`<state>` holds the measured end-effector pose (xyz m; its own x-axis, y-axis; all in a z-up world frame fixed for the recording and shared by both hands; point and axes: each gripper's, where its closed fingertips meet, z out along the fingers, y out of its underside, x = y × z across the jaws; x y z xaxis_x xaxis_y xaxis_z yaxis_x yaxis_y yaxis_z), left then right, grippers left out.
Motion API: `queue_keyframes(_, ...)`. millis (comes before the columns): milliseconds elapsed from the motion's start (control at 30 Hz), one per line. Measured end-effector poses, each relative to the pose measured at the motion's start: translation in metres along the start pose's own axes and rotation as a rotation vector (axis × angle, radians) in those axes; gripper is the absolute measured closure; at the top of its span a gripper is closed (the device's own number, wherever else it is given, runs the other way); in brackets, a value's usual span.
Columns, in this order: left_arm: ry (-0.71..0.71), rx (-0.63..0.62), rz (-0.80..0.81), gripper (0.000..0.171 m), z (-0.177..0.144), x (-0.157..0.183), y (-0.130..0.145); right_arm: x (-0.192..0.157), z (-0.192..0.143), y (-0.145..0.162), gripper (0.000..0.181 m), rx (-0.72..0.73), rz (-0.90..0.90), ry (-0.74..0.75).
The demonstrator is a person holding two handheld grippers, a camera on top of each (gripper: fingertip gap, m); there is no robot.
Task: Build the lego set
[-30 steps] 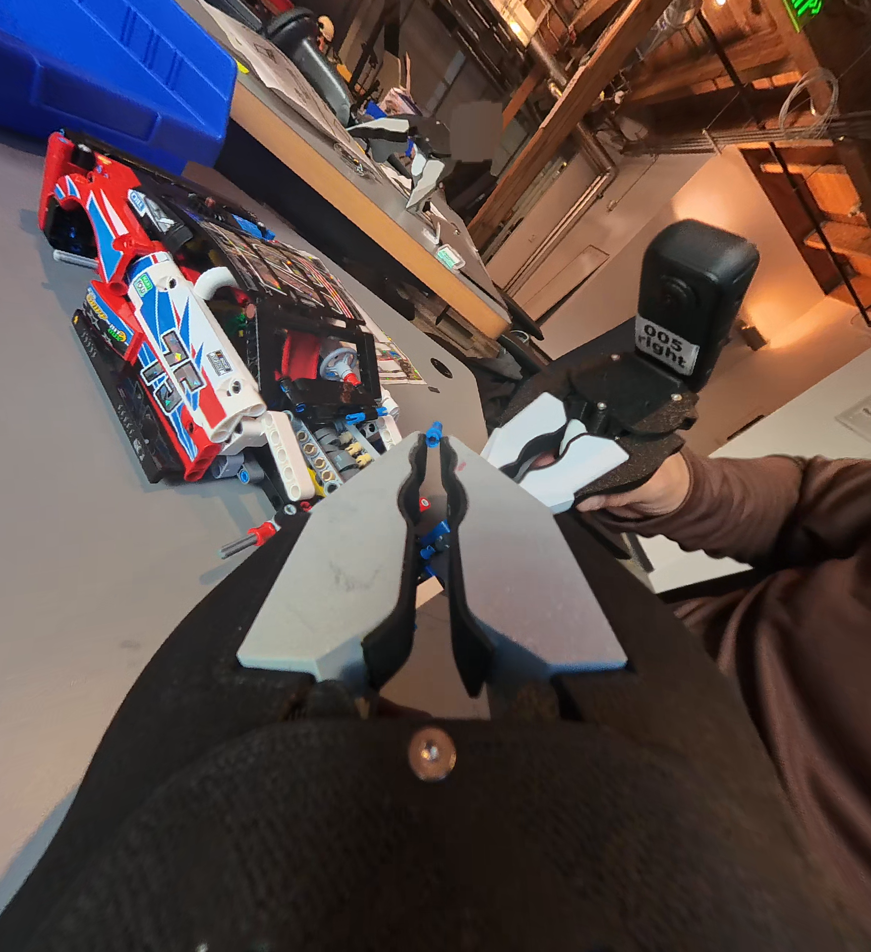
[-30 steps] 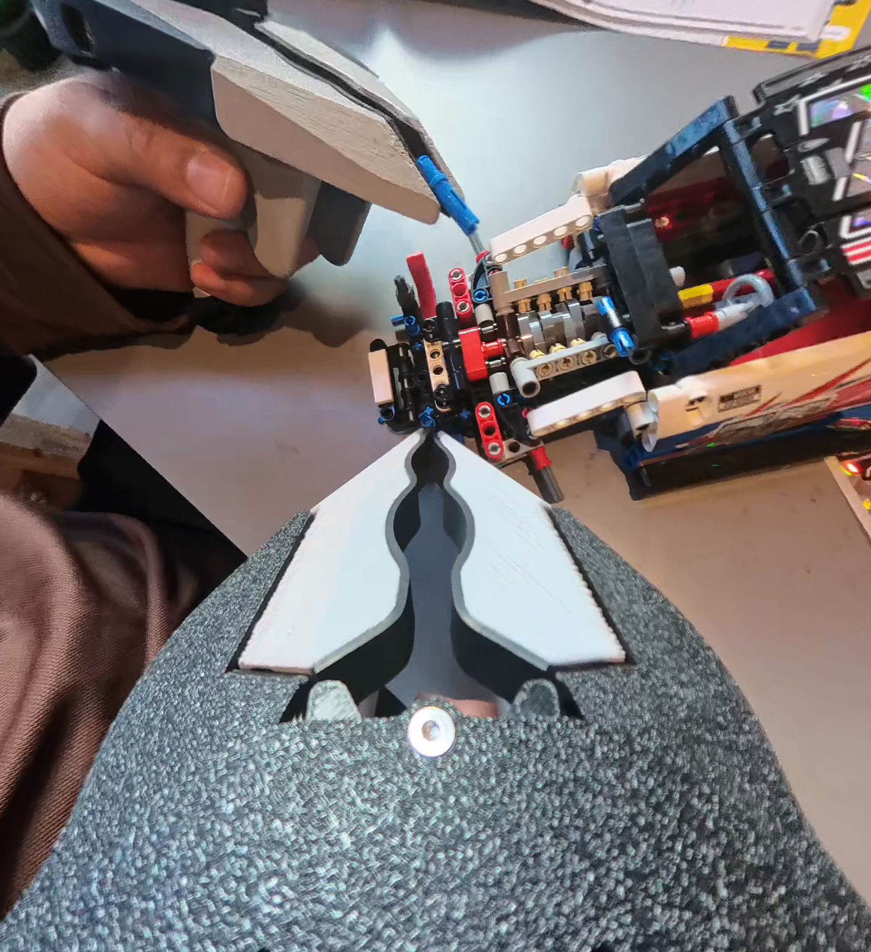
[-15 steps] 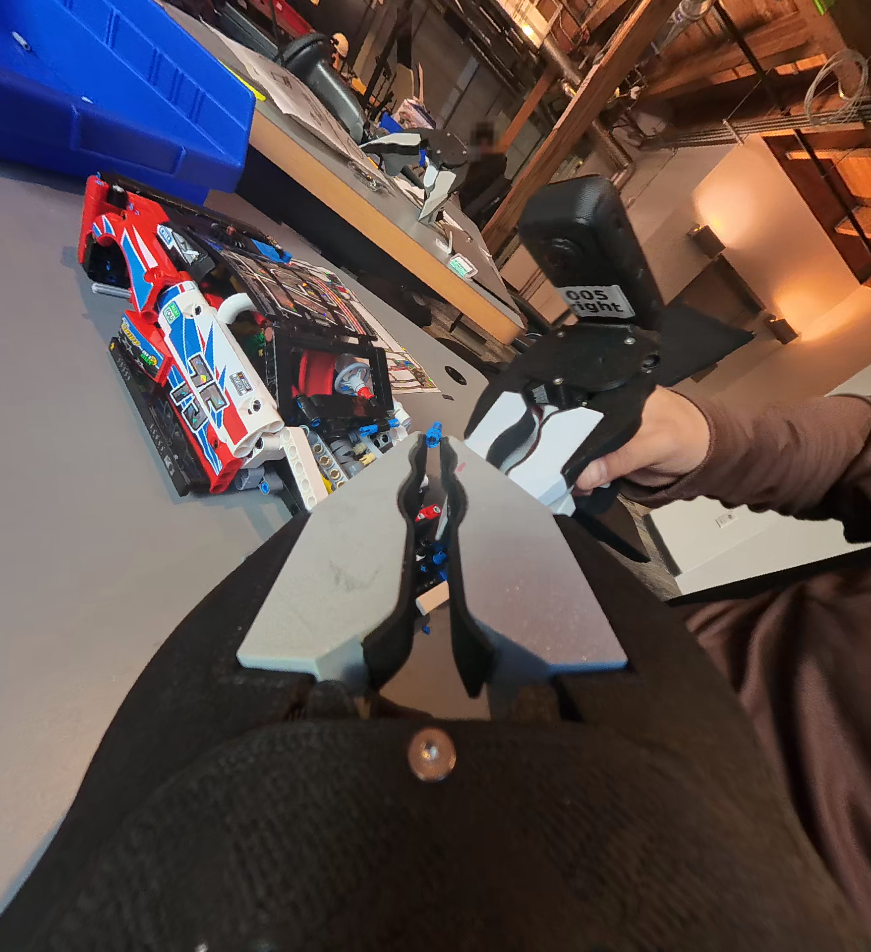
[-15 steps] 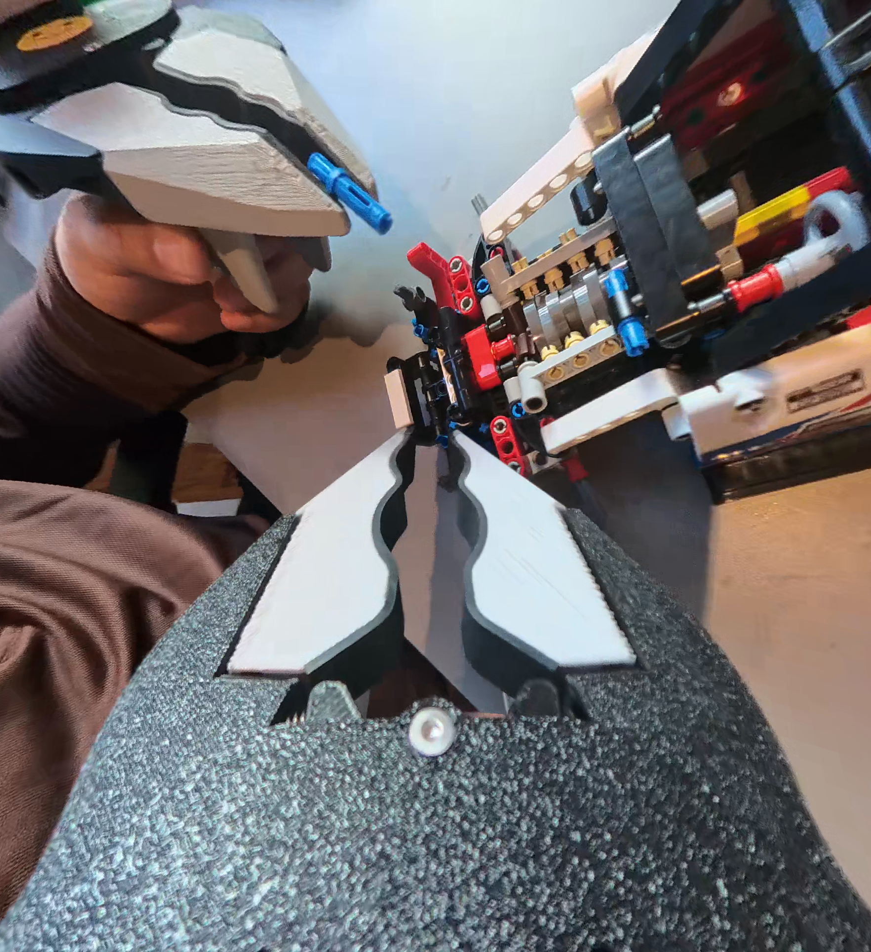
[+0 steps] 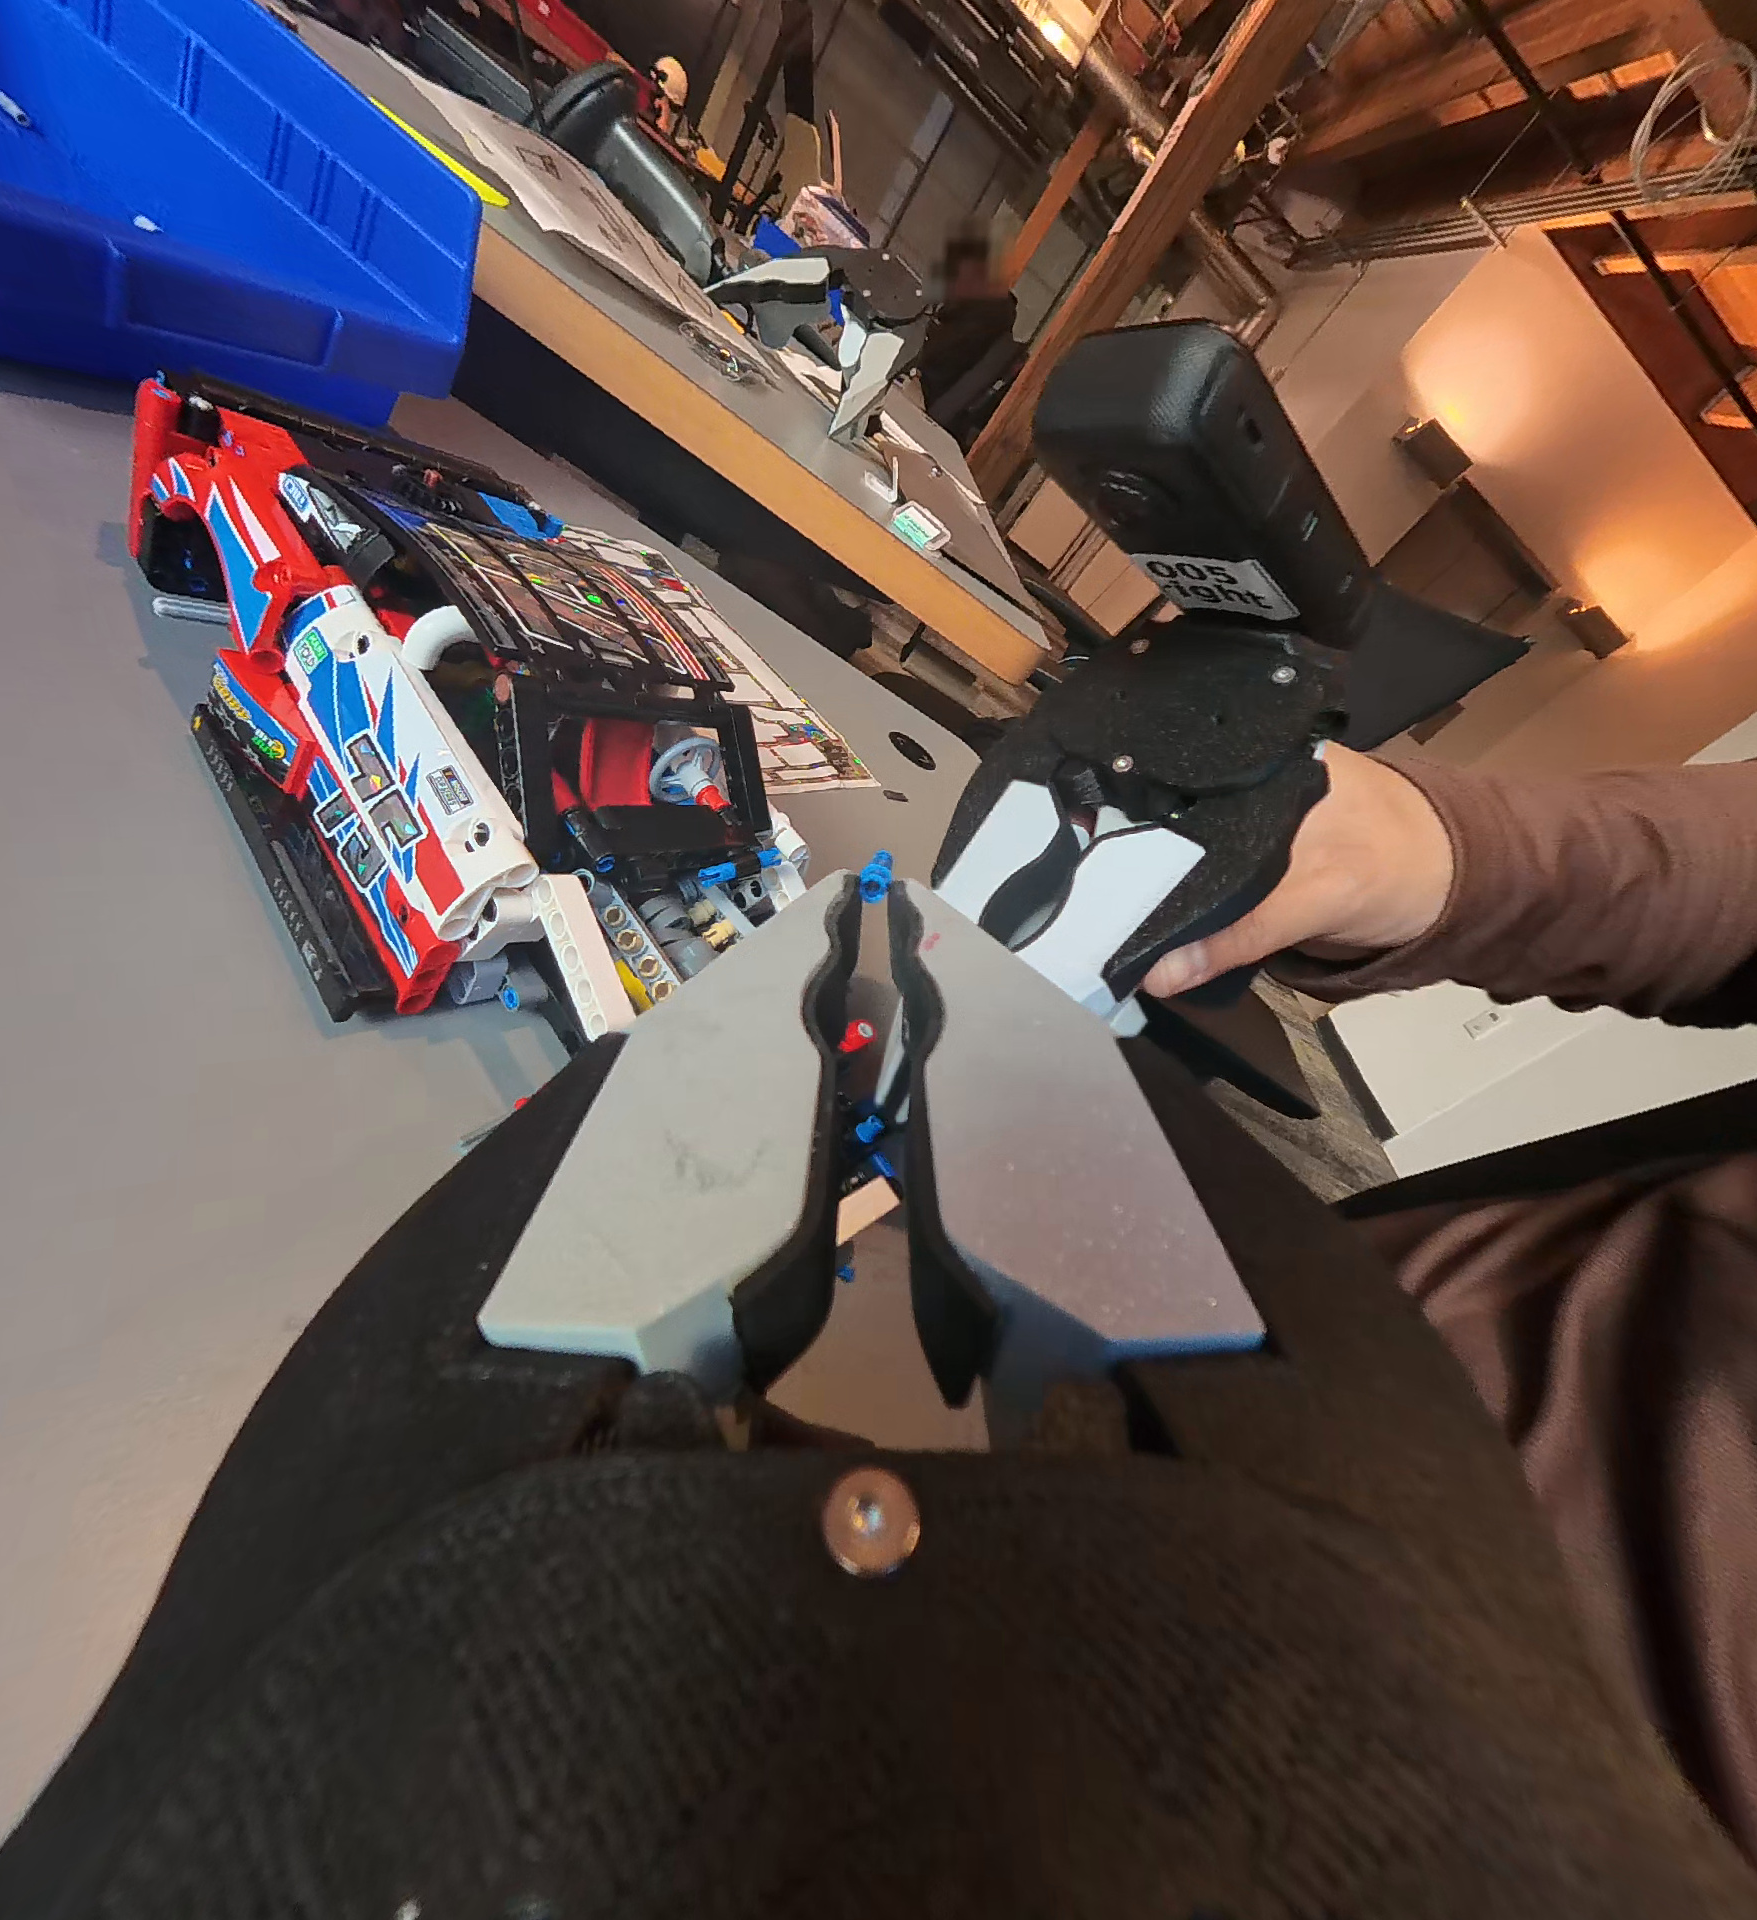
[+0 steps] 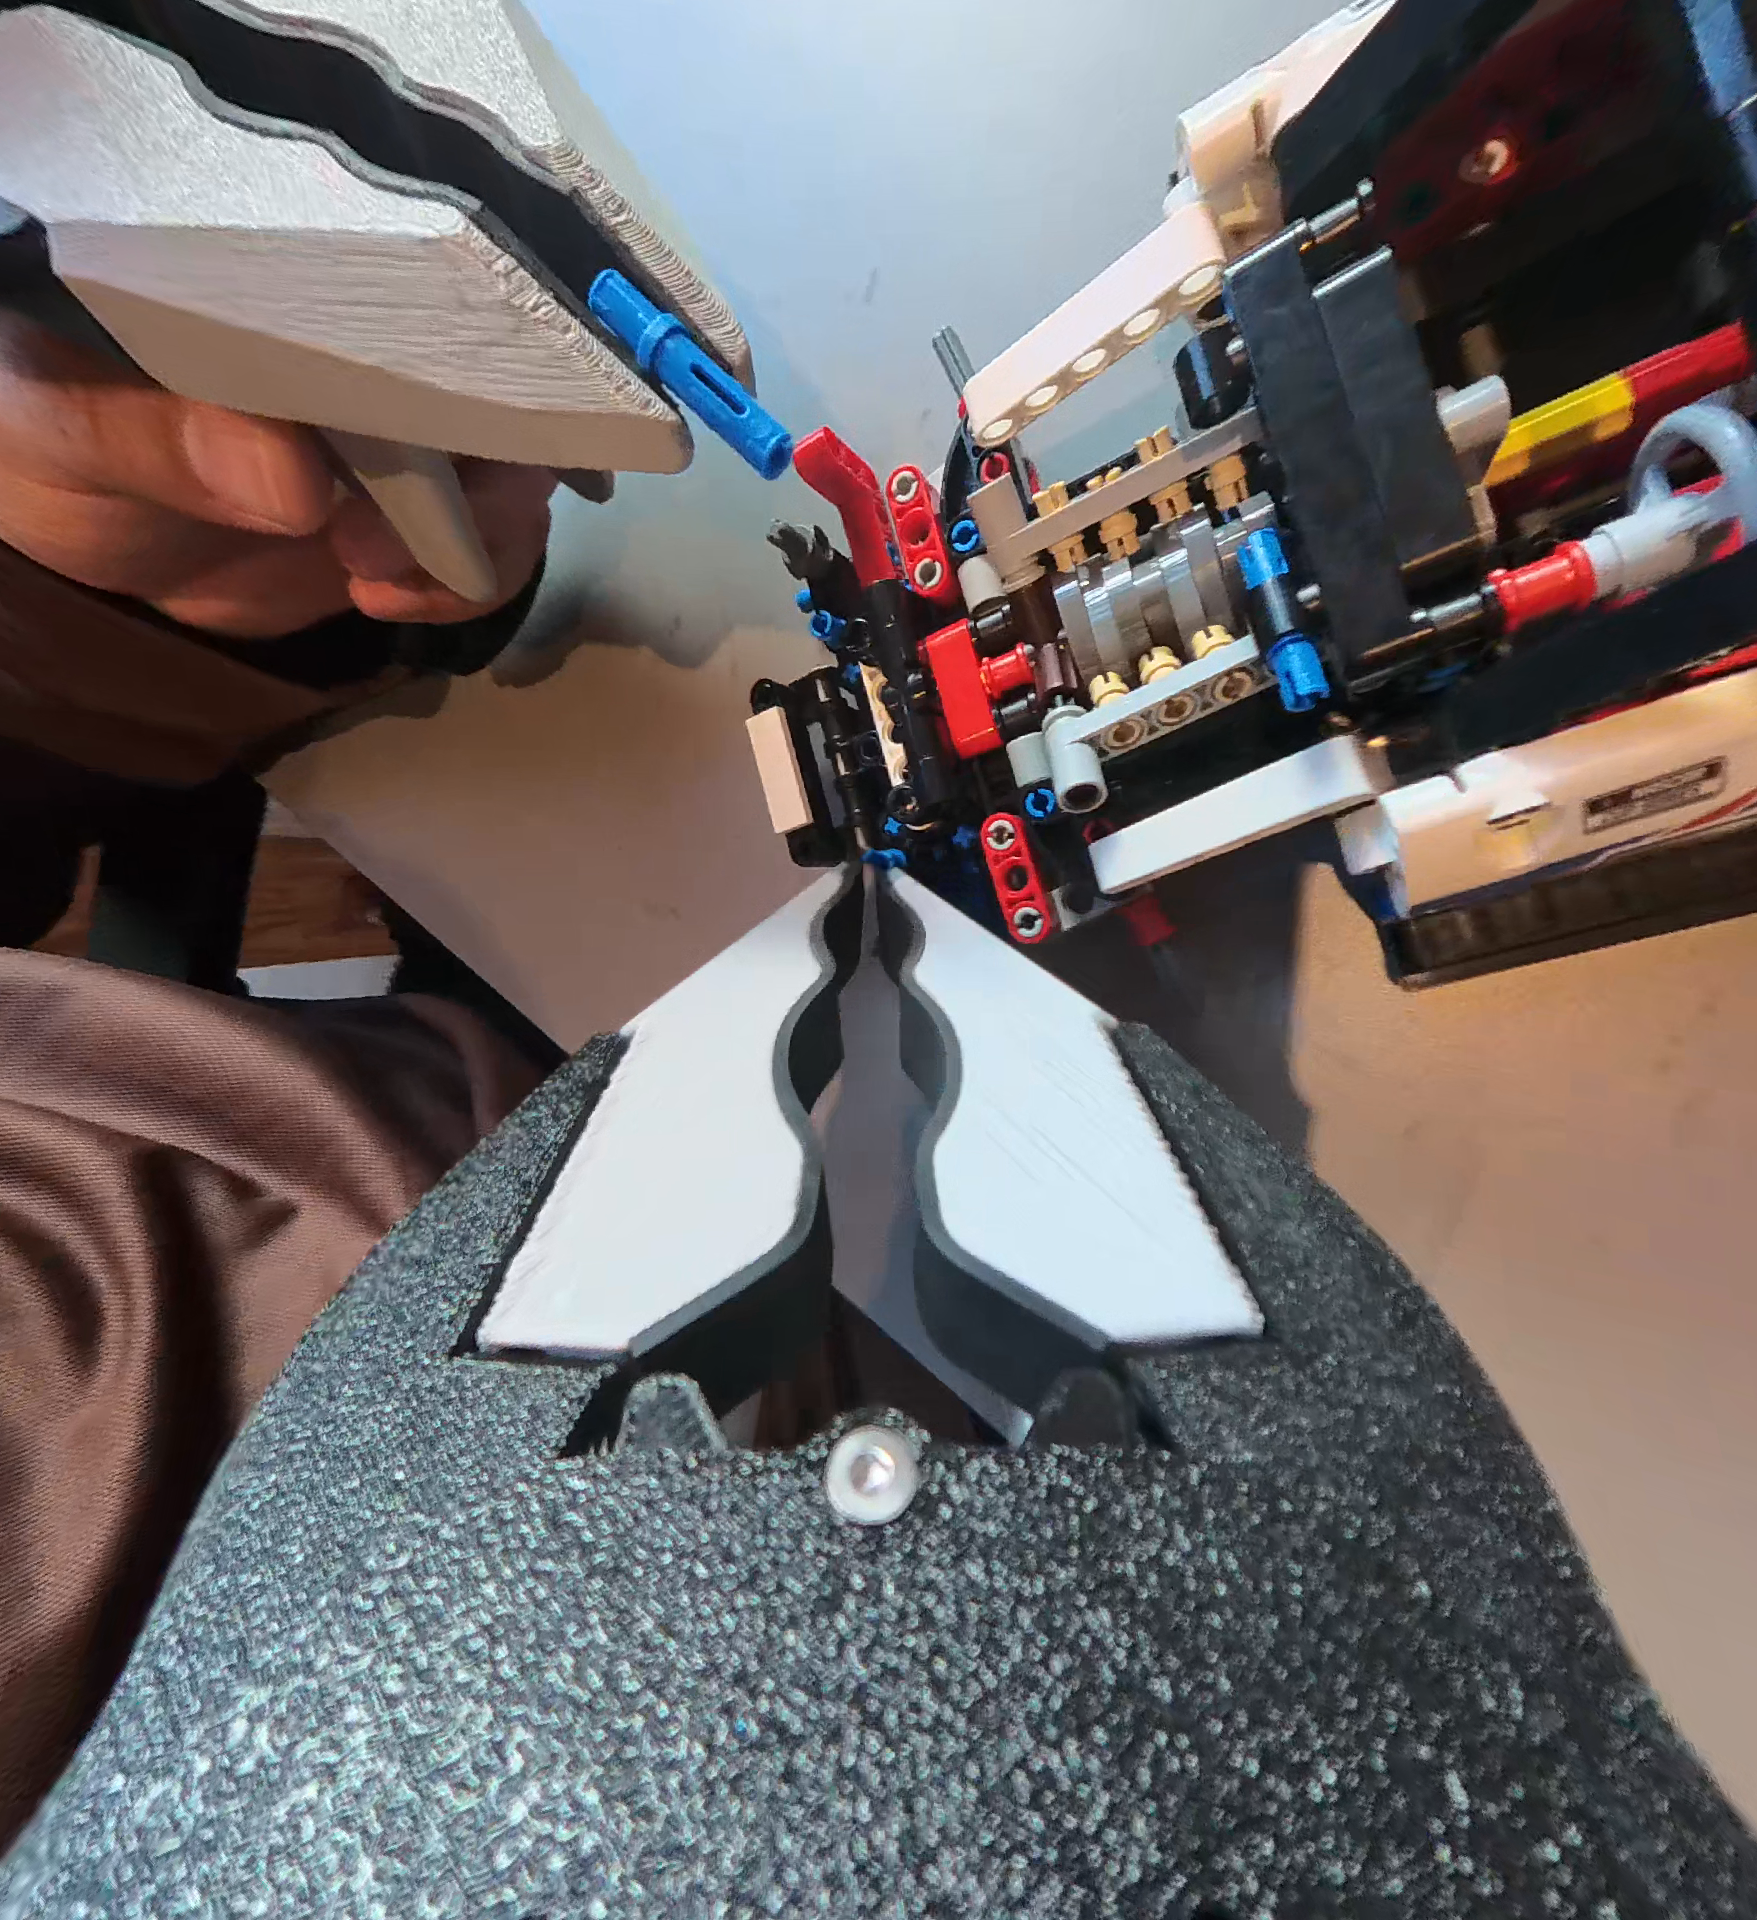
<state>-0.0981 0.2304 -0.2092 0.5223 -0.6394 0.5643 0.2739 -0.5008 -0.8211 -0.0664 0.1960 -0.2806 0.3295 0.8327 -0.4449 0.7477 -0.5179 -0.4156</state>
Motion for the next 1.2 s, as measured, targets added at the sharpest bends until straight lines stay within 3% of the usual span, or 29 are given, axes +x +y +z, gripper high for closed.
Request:
queue_keyframes(267, -0.018, 0.001, 0.015, 0.169, -0.001, -0.005, -0.002, -0.004, 0.000, -0.003, 0.179, -0.002, 0.191, -0.126)
queue_keyframes(600, -0.010, 0.002, 0.051, 0.169, 0.000, 0.003, -0.006, -0.004, 0.003, -0.004, 0.176, -0.054, 0.260, -0.138)
queue_keyframes(900, -0.038, -0.067, 0.071, 0.169, 0.007, 0.000, 0.008, -0.006, 0.004, -0.006, 0.174, -0.089, 0.302, -0.132)
queue_keyframes(1200, -0.157, -0.145, 0.127, 0.169, 0.010, -0.021, 0.023, -0.005, 0.006, -0.006, 0.178, -0.135, 0.407, -0.090)
